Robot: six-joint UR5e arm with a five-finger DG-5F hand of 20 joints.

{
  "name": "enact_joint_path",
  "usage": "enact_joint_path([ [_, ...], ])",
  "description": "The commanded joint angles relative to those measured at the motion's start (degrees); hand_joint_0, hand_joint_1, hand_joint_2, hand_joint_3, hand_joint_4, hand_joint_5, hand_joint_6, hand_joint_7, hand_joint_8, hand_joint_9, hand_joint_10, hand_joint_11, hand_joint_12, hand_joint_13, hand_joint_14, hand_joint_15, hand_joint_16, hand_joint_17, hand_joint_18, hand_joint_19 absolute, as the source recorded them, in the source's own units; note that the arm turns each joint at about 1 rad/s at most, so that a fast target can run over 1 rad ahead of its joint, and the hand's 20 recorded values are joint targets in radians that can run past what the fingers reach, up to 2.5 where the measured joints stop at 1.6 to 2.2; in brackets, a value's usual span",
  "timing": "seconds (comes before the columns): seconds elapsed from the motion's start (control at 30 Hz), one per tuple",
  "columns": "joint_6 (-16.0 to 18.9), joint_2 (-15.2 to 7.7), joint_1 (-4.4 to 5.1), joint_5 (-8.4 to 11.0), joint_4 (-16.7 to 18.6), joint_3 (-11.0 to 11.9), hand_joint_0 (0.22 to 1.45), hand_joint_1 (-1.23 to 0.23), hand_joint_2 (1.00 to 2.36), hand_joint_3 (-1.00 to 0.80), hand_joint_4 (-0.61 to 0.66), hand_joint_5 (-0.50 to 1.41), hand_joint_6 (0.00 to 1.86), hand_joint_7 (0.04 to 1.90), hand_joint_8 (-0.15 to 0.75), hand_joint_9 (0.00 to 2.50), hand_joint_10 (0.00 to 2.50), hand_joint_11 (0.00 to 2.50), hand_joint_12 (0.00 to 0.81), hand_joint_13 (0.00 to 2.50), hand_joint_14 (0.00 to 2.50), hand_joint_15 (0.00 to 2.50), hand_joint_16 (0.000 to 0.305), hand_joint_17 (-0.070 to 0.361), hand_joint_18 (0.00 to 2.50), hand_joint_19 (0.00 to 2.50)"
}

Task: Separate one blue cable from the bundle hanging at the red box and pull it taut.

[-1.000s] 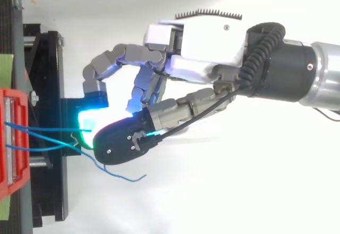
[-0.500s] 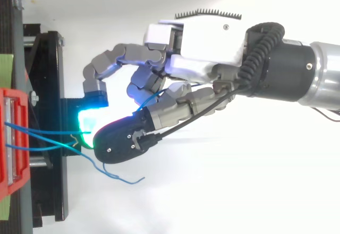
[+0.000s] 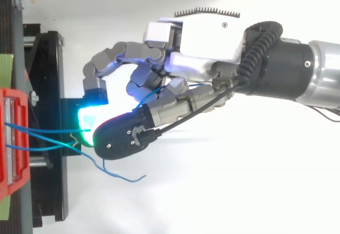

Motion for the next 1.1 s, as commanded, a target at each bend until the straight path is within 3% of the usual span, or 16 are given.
enact_joint_path([
  [0.0,0.0,0.0,-0.02,-0.13,0.2,-1.2,0.66,-0.78,1.02,-0.02,0.05,-0.17,0.84,1.11,0.319,1.04,1.79,1.45,0.393,0.98,2.50,1.42,0.045,0.101,1.51,1.46],
  [0.07,0.1,0.0,0.07,-0.31,2.3,-4.2,0.66,-0.78,1.02,-0.02,0.05,-0.17,0.84,1.11,0.313,1.04,1.79,1.47,0.393,0.98,2.50,1.43,0.046,0.104,1.51,1.46],
  [0.17,0.2,0.0,0.16,-0.04,7.3,-5.8,0.66,-0.78,1.02,-0.02,0.06,-0.17,0.84,1.11,0.318,1.04,1.79,1.47,0.397,0.99,2.50,1.44,0.046,0.103,1.51,1.46],
  [0.3,-0.1,0.0,0.25,0.04,9.7,-6.5,0.66,-0.77,1.02,-0.01,0.05,-0.17,0.84,1.11,0.315,1.04,1.81,1.46,0.394,0.98,2.50,1.44,0.046,0.103,1.51,1.46],
  [0.67,-4.9,0.0,0.25,-0.13,8.7,-6.5,0.66,-0.77,1.02,-0.01,0.05,-0.17,0.84,1.11,0.316,1.04,1.83,1.45,0.398,0.99,2.50,1.42,0.047,0.106,1.52,1.45],
  [1.07,-5.8,0.0,0.25,-0.13,8.7,-6.5,0.66,-0.77,1.02,-0.01,0.05,-0.17,0.84,1.11,0.316,1.04,1.83,1.46,0.396,0.99,2.50,1.45,0.047,0.105,1.52,1.44],
])
